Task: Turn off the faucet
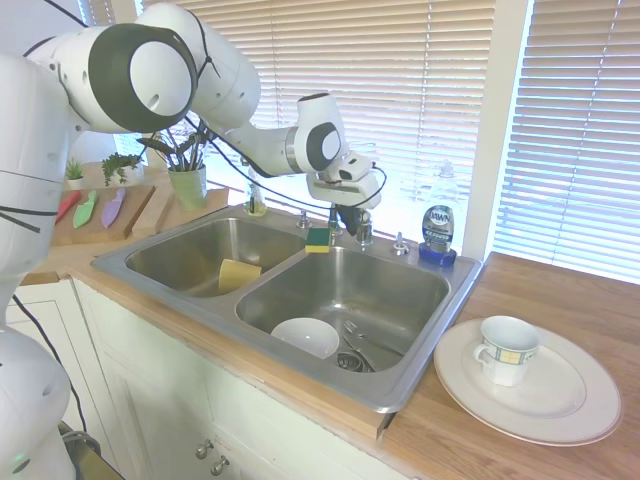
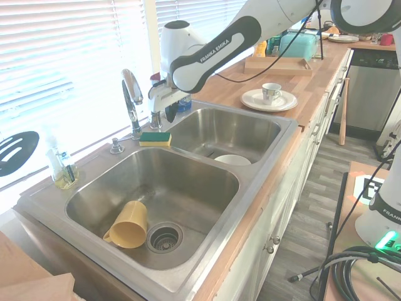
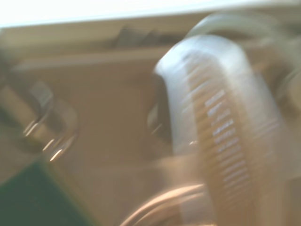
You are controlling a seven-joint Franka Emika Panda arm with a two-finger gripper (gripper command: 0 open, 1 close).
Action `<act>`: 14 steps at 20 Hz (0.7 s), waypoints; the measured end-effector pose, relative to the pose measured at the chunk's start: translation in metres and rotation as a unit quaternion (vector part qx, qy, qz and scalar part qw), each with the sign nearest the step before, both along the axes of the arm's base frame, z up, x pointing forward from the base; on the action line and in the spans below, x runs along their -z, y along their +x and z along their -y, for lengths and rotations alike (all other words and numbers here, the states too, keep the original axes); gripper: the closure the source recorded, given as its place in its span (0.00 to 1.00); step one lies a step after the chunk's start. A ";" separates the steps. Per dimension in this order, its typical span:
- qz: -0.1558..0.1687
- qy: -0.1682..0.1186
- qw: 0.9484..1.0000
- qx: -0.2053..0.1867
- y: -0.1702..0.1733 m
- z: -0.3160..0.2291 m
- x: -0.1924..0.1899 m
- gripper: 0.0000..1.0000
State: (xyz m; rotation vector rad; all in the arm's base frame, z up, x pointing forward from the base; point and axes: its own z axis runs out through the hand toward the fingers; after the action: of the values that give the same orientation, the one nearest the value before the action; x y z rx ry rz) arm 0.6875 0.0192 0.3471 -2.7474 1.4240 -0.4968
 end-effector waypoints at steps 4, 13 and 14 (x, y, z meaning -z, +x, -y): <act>-0.014 0.006 1.000 0.002 -0.026 -0.007 0.002 1.00; -0.100 0.038 0.994 0.026 -0.139 0.009 -0.031 1.00; -0.105 0.040 0.993 0.027 -0.152 0.011 -0.032 1.00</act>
State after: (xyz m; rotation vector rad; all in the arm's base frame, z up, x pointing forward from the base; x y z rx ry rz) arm 0.5355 0.0085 0.3790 -2.7724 1.5251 -0.1480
